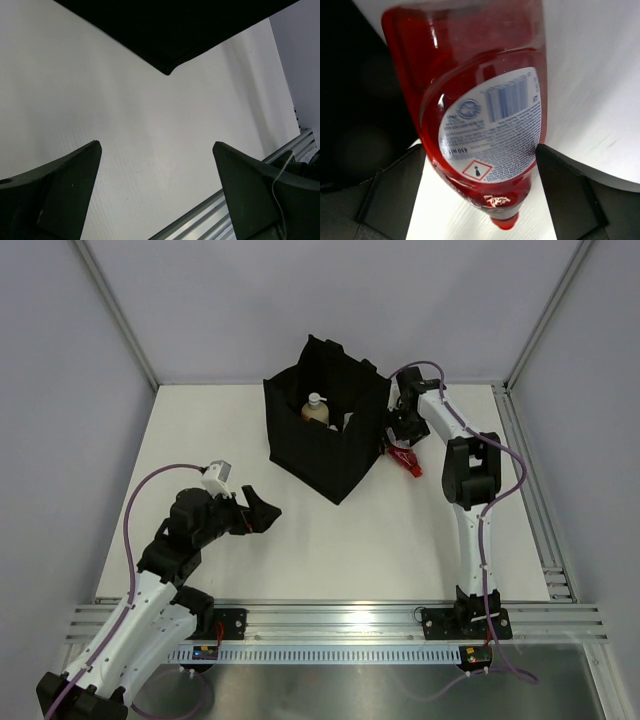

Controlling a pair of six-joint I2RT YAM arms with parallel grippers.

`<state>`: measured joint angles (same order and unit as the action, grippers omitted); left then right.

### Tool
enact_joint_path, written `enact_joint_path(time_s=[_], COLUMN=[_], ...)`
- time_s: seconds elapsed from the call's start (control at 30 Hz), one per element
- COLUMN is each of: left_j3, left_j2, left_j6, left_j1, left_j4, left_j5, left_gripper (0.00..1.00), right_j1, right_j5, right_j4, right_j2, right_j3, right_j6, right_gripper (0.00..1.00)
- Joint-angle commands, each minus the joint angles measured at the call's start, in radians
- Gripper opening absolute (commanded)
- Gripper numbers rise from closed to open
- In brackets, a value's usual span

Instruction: Place the personal care products into the canvas bag

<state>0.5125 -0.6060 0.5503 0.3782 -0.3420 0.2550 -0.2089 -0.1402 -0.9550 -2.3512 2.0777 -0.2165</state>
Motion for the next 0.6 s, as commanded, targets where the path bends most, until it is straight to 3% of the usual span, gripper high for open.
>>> enact_joint_path(time_s=[0.0, 0.3, 0.43, 0.57], left_j3=[0.004, 0.020, 0.024, 0.026], left_j2=[0.011, 0.031, 0.049, 0.074], left_j6=[-0.009, 0.005, 0.005, 0.005], left_j1=[-0.002, -0.002, -0.002, -0.002], left_j4=[0.047, 0.025, -0.002, -0.031], left_j5=[0.024, 0.029, 0.026, 0.018], left_gripper=[0.99, 0.99, 0.99, 0.99], right_j1=[-0.037, -0.047, -0.046, -0.046], right_j5=[0.079, 0.168, 0.183, 0.163], right_j4=[-0.082, -0.105, -0.128, -0.134], right_j2=[-0.039, -0.077, -0.114, -0.122], right_j3=[0.035, 0.084, 0.139, 0.189], right_j6=[-0.032, -0.052, -0.043, -0.055], right_gripper=[0.99, 0.97, 0.90, 0.99])
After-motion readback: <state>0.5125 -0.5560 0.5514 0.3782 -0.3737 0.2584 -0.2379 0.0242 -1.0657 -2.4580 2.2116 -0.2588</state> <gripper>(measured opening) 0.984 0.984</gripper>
